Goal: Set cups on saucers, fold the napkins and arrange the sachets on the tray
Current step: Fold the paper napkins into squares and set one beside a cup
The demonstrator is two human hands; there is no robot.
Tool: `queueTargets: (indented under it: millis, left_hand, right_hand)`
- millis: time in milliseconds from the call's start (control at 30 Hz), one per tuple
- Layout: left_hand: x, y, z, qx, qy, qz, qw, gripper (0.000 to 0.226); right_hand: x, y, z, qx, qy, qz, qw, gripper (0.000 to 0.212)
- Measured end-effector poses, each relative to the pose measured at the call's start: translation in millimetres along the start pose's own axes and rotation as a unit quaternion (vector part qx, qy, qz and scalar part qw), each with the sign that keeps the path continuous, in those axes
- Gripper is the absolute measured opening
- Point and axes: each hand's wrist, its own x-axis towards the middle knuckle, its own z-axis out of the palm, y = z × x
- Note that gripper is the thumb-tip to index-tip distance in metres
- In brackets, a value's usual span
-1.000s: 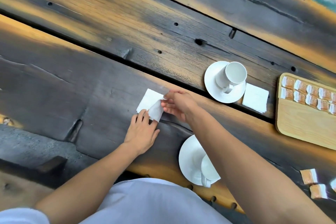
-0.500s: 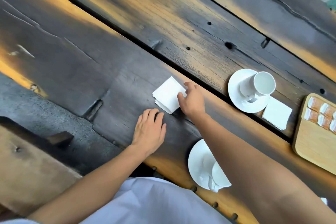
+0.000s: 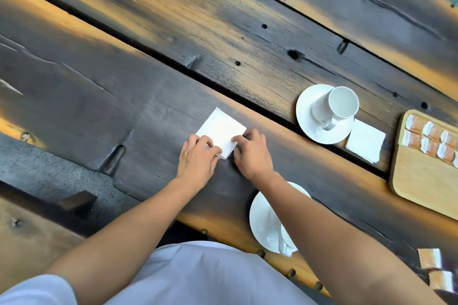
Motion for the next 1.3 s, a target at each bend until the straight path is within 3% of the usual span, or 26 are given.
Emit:
queueTargets:
  millis: [233, 367, 433, 500, 567, 633, 733, 833, 900, 967, 1000, 1100, 1233, 1300]
  left_hand:
    - [-1.0, 13.1, 14.8, -0.008, -0.024, 0.085, 0.996, 0.016]
    - [0.5, 17.2, 17.1, 0.023, -0.07, 0.143, 0.987, 0.027]
    - [0.4, 17.9, 16.3, 0.017, -0.086, 0.174, 0.981, 0.028]
    - [-0.8, 17.9, 13.6, -0.065, -0.07, 0.142, 0.985, 0.023]
    - [1.4, 17.4, 11.3, -0.183, -0.014, 0.006, 0.983, 0.019]
    - [8.9, 15.8, 5.0, -0.285, 0.041, -0.171, 0.942, 0.026]
    - [21.2, 14.0, -8.5, -0.382, 0.071, -0.319, 0.864, 0.046]
    - [26.5, 11.2, -17.4, -0.479, 0.043, -0.351, 0.803, 0.056]
    - [28.2, 8.5, -21.8, -0.573, -0.044, -0.358, 0.736, 0.049]
    - [25.5, 6.8, -25.2, -0.631, -0.129, -0.355, 0.677, 0.039]
    - [23.4, 6.2, -25.6, -0.636, -0.145, -0.355, 0.67, 0.034]
    - [14.3, 4.2, -19.4, -0.581, -0.134, -0.337, 0.728, 0.028]
    - [-3.4, -2.2, -6.9, -0.468, -0.103, -0.275, 0.833, 0.023]
    - [-15.0, -5.6, 0.2, -0.412, -0.101, -0.253, 0.87, 0.028]
  right_hand:
    - [-0.5, 7.3, 2.6, 0.106, 0.013, 0.094, 0.99, 0.027]
    - [7.3, 6.5, 0.6, 0.238, 0.037, 0.225, 0.944, 0.03]
    - [10.6, 8.2, 0.6, 0.253, 0.023, 0.277, 0.927, 0.033]
    - [12.2, 9.7, 2.1, 0.253, 0.007, 0.295, 0.921, 0.024]
    - [11.7, 10.5, 3.0, 0.282, 0.007, 0.291, 0.914, 0.011]
    - [8.0, 9.1, 3.4, 0.355, -0.001, 0.287, 0.89, 0.006]
    - [-1.7, 6.6, -1.7, 0.548, -0.087, 0.27, 0.787, 0.011]
    - [-11.5, 9.9, -10.7, 0.63, -0.173, 0.227, 0.723, 0.022]
    - [-17.3, 11.8, -15.0, 0.652, -0.211, 0.216, 0.696, 0.025]
    - [-24.5, 10.9, -16.5, 0.651, -0.233, 0.222, 0.688, 0.023]
    - [-29.0, 9.3, -16.3, 0.642, -0.233, 0.231, 0.693, 0.021]
    - [-45.9, 4.7, -9.3, 0.619, -0.19, 0.269, 0.713, 0.019]
    - [-71.5, 1.5, 5.5, 0.631, -0.128, 0.299, 0.704, 0.011]
    - [-84.0, -0.5, 14.1, 0.636, -0.118, 0.307, 0.698, 0.012]
